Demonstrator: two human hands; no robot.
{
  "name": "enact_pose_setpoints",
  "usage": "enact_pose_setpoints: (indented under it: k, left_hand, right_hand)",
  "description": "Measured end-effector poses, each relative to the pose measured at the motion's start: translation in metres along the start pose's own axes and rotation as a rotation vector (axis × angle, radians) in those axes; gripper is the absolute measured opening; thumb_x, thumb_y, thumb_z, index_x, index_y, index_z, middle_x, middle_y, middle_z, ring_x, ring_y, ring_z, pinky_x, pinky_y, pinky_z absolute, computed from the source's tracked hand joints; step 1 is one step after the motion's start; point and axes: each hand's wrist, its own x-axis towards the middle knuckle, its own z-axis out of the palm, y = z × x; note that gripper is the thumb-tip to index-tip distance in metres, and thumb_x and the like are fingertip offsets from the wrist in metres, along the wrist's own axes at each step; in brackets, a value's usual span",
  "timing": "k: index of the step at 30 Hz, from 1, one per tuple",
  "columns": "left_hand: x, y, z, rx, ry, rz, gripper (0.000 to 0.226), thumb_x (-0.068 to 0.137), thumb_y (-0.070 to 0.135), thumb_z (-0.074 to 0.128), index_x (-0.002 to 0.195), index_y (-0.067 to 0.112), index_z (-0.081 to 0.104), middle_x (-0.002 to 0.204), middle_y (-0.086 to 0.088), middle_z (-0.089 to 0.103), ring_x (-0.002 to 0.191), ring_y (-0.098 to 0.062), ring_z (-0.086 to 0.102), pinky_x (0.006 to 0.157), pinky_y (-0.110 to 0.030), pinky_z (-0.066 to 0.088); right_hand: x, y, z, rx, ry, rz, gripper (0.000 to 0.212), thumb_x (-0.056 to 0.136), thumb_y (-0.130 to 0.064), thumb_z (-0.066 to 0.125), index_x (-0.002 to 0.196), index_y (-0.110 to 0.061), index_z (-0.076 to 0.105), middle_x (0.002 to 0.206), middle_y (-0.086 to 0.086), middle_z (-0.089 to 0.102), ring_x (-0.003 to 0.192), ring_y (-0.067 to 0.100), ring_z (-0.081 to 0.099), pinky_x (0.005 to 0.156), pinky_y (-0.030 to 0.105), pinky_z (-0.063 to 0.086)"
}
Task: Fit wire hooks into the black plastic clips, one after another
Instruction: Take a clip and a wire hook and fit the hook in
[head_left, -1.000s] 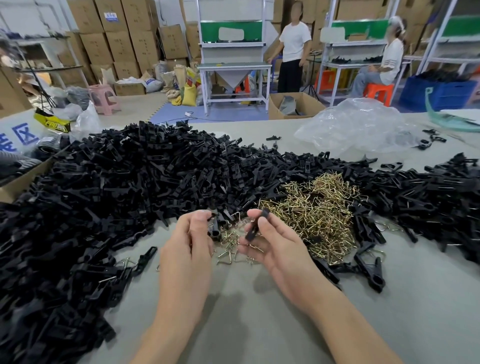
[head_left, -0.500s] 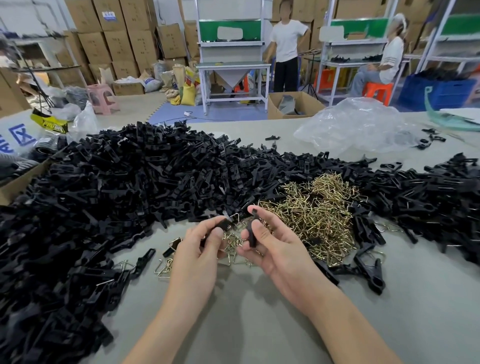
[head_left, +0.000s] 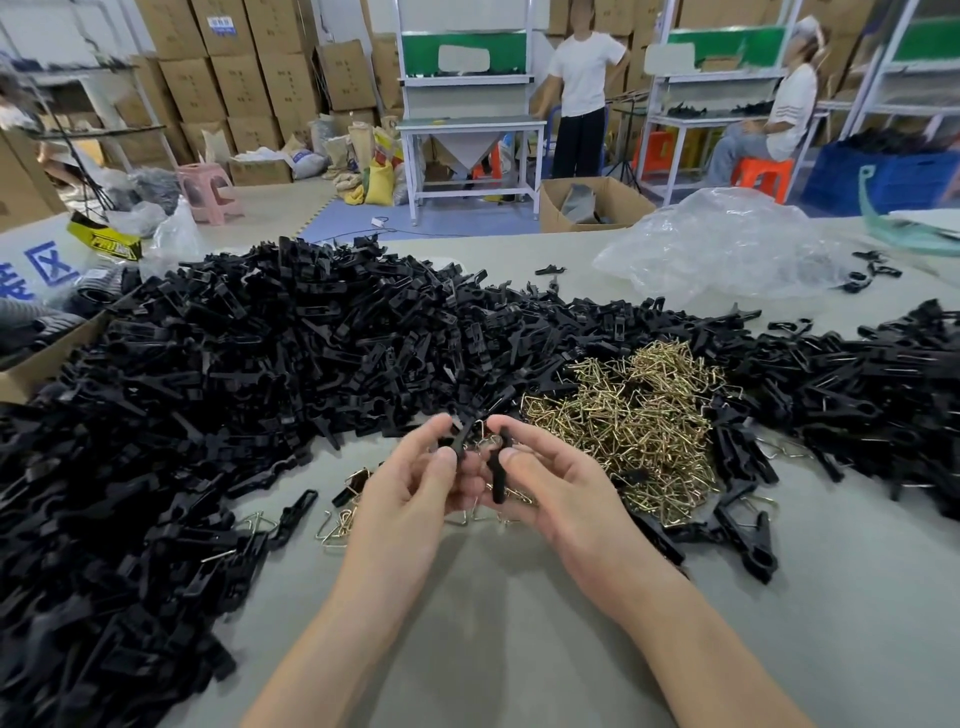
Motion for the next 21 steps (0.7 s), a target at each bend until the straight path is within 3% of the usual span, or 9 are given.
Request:
enact_pose_setpoints:
  k: [4, 6, 11, 15, 18, 21]
  left_hand:
    - [-0.0034, -0.0002, -0.0011, 0.163, 0.063, 0.153, 0.012, 0.101, 0.021, 0.055, 0.097, 0.027, 0.066, 0.062, 0.004, 0.063, 0.060, -0.010, 0.060, 0.061, -0.015, 0.049]
    - [-0.0023, 0.0003, -0.0014, 0.174, 0.057, 0.154, 0.010, 0.099, 0.023, 0.059, 0.098, 0.027, 0.068, 0.066, 0.005, 0.067, 0.065, -0.008, 0.064, 0.063, -0.010, 0.048]
    - [-0.0034, -0.0025, 0.0003, 0.219, -0.018, 0.130, 0.020, 0.100, 0.017, 0.056, 0.111, 0.030, 0.066, 0.086, 0.002, 0.076, 0.086, -0.011, 0.072, 0.085, -0.019, 0.055]
    - [-0.0019, -0.0069, -0.0033, 0.385, 0.062, 0.209, 0.017, 0.100, 0.030, 0.056, 0.106, 0.040, 0.068, 0.092, 0.012, 0.072, 0.084, -0.005, 0.067, 0.076, -0.017, 0.052]
    - [0.0001, -0.0070, -0.0054, 0.388, 0.051, 0.192, 0.019, 0.103, 0.031, 0.050, 0.108, 0.041, 0.066, 0.093, 0.015, 0.074, 0.084, -0.009, 0.068, 0.081, -0.036, 0.057]
    - [-0.0015, -0.0060, -0.0037, 0.400, 0.005, 0.212, 0.033, 0.105, 0.032, 0.042, 0.103, 0.056, 0.065, 0.087, 0.009, 0.073, 0.077, -0.009, 0.067, 0.076, -0.030, 0.057]
  right_hand:
    - [0.0011, 0.0007, -0.0010, -0.006, 0.007, -0.021, 0.031, 0.099, -0.009, 0.060, 0.115, -0.031, 0.075, 0.109, 0.004, 0.075, 0.100, 0.019, 0.072, 0.093, 0.040, 0.058]
    - [0.0021, 0.0017, -0.0011, -0.017, 0.014, -0.037, 0.029, 0.096, -0.015, 0.065, 0.113, -0.035, 0.076, 0.110, 0.002, 0.076, 0.104, 0.019, 0.072, 0.096, 0.041, 0.057]
    - [0.0018, 0.0012, -0.0022, -0.049, -0.007, -0.070, 0.033, 0.086, -0.025, 0.066, 0.115, -0.037, 0.074, 0.116, 0.001, 0.074, 0.113, 0.021, 0.070, 0.099, 0.042, 0.056]
    - [0.0017, -0.0008, -0.0036, -0.054, 0.002, -0.084, 0.030, 0.096, -0.013, 0.065, 0.116, -0.034, 0.075, 0.114, 0.002, 0.075, 0.110, 0.020, 0.070, 0.097, 0.041, 0.057]
    - [-0.0003, -0.0026, -0.0029, -0.081, 0.004, -0.085, 0.032, 0.097, -0.009, 0.064, 0.114, -0.033, 0.076, 0.112, 0.003, 0.075, 0.108, 0.019, 0.071, 0.094, 0.036, 0.058]
    - [-0.0023, -0.0041, -0.0011, -0.120, -0.023, -0.073, 0.031, 0.095, -0.008, 0.067, 0.117, -0.029, 0.073, 0.114, 0.004, 0.075, 0.109, 0.022, 0.071, 0.094, 0.033, 0.058]
